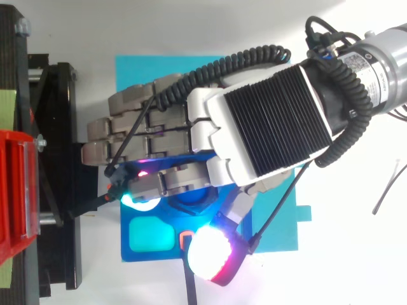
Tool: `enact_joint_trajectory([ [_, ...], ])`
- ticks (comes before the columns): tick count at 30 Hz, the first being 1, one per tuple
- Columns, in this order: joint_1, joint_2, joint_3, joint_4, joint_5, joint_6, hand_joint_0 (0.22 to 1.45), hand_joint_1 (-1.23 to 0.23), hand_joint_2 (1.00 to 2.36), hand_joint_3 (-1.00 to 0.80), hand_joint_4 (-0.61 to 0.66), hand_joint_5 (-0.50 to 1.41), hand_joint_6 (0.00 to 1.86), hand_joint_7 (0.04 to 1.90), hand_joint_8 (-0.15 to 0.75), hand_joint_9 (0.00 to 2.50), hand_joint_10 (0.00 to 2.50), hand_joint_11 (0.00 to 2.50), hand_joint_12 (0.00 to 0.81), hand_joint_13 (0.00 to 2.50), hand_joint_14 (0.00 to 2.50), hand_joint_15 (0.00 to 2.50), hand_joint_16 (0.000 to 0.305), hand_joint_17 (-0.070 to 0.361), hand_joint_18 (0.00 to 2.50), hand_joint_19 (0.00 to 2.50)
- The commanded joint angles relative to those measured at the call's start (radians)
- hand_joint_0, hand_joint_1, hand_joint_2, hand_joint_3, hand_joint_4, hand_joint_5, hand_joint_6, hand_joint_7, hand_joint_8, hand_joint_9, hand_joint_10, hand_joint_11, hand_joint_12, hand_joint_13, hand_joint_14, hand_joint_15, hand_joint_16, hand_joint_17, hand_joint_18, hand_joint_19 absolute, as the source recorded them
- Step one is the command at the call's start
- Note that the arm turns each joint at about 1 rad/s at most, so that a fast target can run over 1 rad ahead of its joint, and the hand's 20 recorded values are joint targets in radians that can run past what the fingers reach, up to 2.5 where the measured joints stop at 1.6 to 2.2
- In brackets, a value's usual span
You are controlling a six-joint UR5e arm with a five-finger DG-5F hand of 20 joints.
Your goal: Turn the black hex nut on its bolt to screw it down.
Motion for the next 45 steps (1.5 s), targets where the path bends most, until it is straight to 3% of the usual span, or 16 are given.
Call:
enact_joint_trajectory([
  [1, 0.004, 0.0, -0.001, 0.0, 0.002, 0.0, 0.49, -0.25, 1.0, -0.5, 0.26, -0.15, 0.75, 0.94, 0.315, 0.59, 0.0, 0.17, 0.39, 0.61, 0.01, 0.15, 0.055, 0.124, 0.63, 0.3],
  [10, 0.016, 0.0, -0.001, -0.008, 0.009, 0.0, 0.5, -0.25, 1.0, -0.5, 0.26, -0.14, 0.75, 0.97, 0.314, 0.6, 0.0, 0.17, 0.39, 0.61, 0.01, 0.15, 0.055, 0.124, 0.62, 0.3],
  [23, -0.011, 0.0, -0.001, -0.014, 0.002, -0.002, 0.5, -0.25, 1.0, -0.5, 0.25, -0.14, 0.77, 0.96, 0.316, 0.6, 0.0, 0.17, 0.389, 0.61, 0.0, 0.15, 0.055, 0.124, 0.62, 0.3],
  [30, -0.033, 0.0, -0.001, -0.015, -0.034, -0.002, 0.5, -0.25, 1.0, -0.5, 0.25, -0.14, 0.77, 0.96, 0.315, 0.6, 0.0, 0.17, 0.391, 0.61, 0.01, 0.16, 0.055, 0.124, 0.62, 0.3],
  [45, -0.04, 0.001, -0.001, -0.015, -0.055, -0.002, 0.5, -0.25, 1.0, -0.5, 0.25, -0.14, 0.77, 0.96, 0.315, 0.6, 0.0, 0.16, 0.389, 0.61, 0.01, 0.16, 0.055, 0.124, 0.62, 0.3],
])
